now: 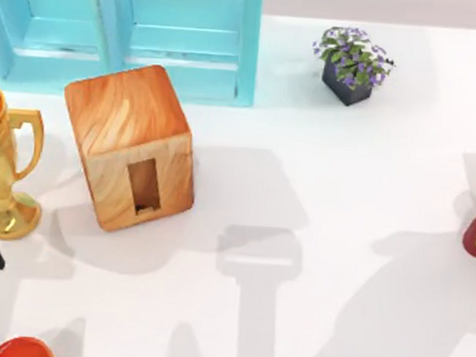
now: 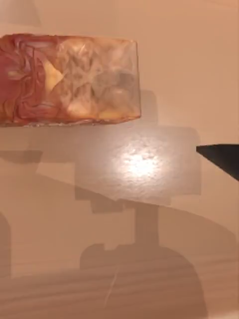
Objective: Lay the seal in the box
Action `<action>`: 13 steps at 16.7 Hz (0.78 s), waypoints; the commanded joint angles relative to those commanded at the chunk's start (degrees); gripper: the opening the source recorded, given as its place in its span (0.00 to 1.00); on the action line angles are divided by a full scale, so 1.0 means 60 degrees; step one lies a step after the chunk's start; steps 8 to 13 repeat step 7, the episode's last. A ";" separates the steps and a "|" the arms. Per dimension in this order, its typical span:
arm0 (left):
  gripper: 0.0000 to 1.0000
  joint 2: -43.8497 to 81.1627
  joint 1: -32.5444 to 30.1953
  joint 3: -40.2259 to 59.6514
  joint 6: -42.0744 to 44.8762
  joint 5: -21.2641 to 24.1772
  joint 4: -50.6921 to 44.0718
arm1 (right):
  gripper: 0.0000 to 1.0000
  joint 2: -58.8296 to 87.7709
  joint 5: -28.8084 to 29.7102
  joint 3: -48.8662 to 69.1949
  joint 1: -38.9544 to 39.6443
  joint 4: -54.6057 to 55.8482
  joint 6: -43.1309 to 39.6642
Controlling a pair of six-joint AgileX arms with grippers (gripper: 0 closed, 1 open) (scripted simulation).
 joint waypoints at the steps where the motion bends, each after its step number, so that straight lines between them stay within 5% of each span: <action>1: 1.00 0.0000 0.0000 0.0000 0.0000 0.0000 0.0000 | 0.98 0.0000 0.0000 0.0000 0.0000 0.0000 0.0000; 13: 1.00 0.0000 0.0000 0.0000 0.0000 0.0000 0.0000 | 1.00 0.0000 0.0000 0.0000 0.0000 0.0000 0.0000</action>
